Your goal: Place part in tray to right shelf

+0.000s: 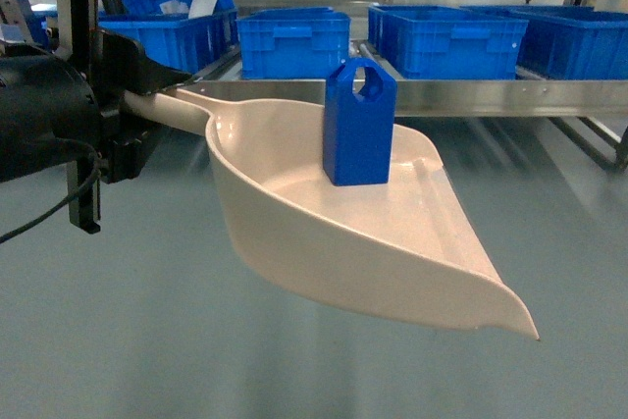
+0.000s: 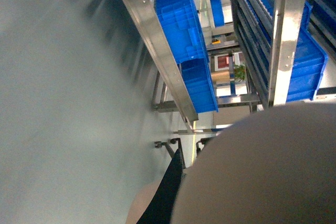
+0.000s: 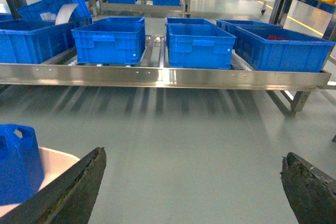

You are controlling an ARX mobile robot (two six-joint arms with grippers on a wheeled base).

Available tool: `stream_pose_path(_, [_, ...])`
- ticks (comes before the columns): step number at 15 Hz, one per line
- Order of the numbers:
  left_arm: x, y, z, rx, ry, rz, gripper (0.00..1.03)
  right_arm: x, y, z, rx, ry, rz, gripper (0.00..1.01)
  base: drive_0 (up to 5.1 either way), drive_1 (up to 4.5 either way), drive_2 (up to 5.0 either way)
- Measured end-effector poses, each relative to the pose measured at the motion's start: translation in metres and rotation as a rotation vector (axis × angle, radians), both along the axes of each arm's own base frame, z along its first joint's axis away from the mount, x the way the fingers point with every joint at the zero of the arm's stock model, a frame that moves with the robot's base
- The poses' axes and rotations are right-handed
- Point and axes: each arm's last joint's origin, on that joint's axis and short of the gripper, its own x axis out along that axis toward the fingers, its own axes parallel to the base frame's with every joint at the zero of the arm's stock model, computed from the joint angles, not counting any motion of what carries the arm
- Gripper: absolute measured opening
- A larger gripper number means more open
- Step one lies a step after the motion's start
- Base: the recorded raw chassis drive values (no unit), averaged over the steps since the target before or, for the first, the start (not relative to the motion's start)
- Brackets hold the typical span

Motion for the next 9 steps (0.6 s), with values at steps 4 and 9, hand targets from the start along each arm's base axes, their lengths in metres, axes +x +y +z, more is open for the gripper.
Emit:
stream_pose_path(4, [-0.0001, 0.0001, -0.0004, 0.0, 0.003, 0.001, 0.13, 0.0001, 0.0, 0.0, 0.0, 0.0, 0.0, 0.98, 0.0, 0.0, 0.0])
stream_pose_path(9, [-0.0002, 0.0001, -0.0007, 0.002, 0.004, 0.0, 0.13, 0.0001, 0.0, -0.0002, 0.0, 0.001, 0.0, 0.98, 0.0, 0.0, 0.0])
